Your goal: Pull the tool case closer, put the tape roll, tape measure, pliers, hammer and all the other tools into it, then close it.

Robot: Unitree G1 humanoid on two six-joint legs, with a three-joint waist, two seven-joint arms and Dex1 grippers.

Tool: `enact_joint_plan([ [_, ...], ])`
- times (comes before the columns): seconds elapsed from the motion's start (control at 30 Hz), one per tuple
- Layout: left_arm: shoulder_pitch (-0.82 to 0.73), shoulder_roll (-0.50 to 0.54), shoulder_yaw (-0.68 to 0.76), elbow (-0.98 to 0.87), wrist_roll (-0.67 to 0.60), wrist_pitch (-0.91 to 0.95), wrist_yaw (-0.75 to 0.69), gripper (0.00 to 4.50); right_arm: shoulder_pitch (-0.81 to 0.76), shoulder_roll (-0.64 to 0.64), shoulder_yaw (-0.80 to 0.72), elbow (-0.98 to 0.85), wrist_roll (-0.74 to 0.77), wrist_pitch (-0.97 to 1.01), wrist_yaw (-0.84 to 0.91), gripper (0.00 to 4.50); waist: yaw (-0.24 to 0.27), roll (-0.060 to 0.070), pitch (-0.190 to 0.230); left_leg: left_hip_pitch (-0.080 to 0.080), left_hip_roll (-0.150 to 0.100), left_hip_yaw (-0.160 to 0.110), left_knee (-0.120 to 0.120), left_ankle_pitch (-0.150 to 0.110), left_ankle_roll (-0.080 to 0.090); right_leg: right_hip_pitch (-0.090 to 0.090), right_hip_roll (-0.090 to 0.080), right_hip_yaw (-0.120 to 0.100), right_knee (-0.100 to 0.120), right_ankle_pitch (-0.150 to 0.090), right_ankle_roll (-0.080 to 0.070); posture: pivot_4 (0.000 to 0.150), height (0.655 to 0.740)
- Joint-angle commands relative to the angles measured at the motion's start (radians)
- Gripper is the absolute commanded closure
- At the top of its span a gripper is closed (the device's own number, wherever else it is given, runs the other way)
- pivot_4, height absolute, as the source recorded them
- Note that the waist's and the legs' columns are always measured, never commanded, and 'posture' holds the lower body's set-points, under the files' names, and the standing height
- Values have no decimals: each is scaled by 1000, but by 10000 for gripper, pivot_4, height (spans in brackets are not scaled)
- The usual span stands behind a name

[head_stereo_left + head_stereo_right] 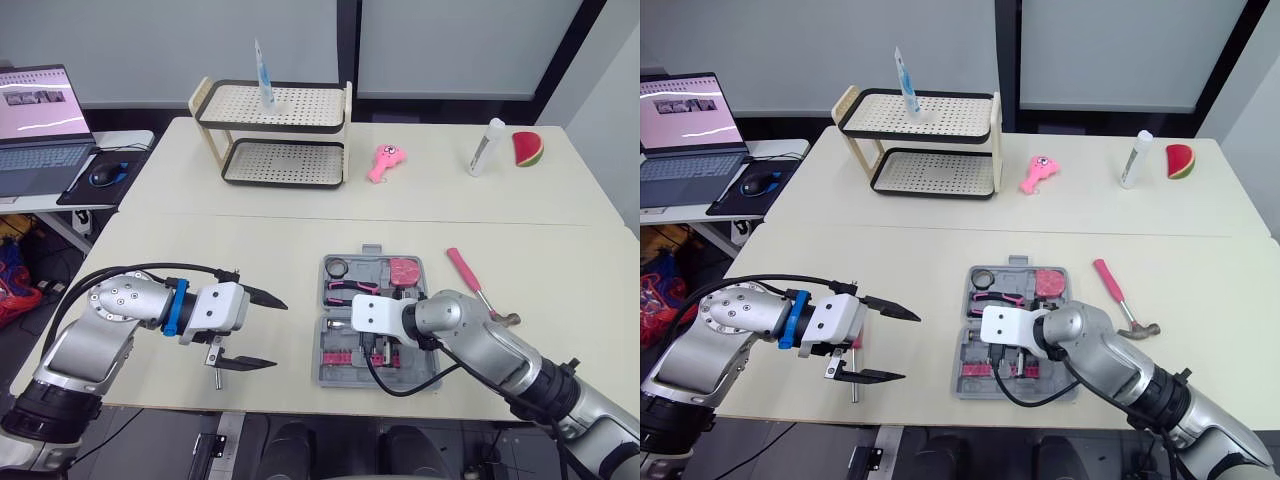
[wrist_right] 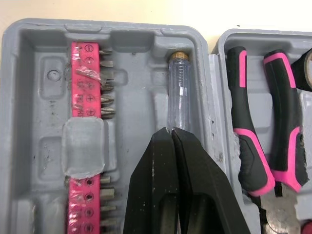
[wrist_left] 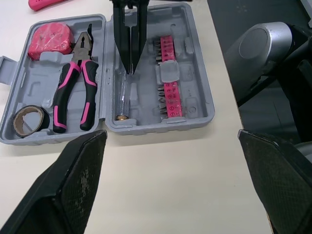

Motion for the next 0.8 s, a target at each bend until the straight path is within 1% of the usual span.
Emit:
enact_joint_plan([
  [0.03, -13, 6, 2, -28, 1, 2, 8, 0, 23, 0, -2, 11, -23, -40, -16, 44835, 0, 0, 0, 0, 0, 0, 0, 0, 0, 0, 0, 0, 0, 0, 0, 1500, 7400],
  [0.37, -6, 8, 1, -40, 0, 7, 16, 0, 45, 11, -18, 25, -37, -58, -16, 44835, 0, 0, 0, 0, 0, 0, 0, 0, 0, 0, 0, 0, 0, 0, 0, 1500, 7400],
  [0.67, -17, 4, -3, -27, 4, -2, 15, 0, 29, -7, -59, -61, 4, -1, 46, 44835, 0, 0, 0, 0, 0, 0, 0, 0, 0, 0, 0, 0, 0, 0, 0, 1500, 7400],
  [0.8, -24, 0, -9, -17, 8, -7, 16, 0, 9, 11, -73, -43, -4, 2, 27, 44835, 0, 0, 0, 0, 0, 0, 0, 0, 0, 0, 0, 0, 0, 0, 0, 1500, 7400],
])
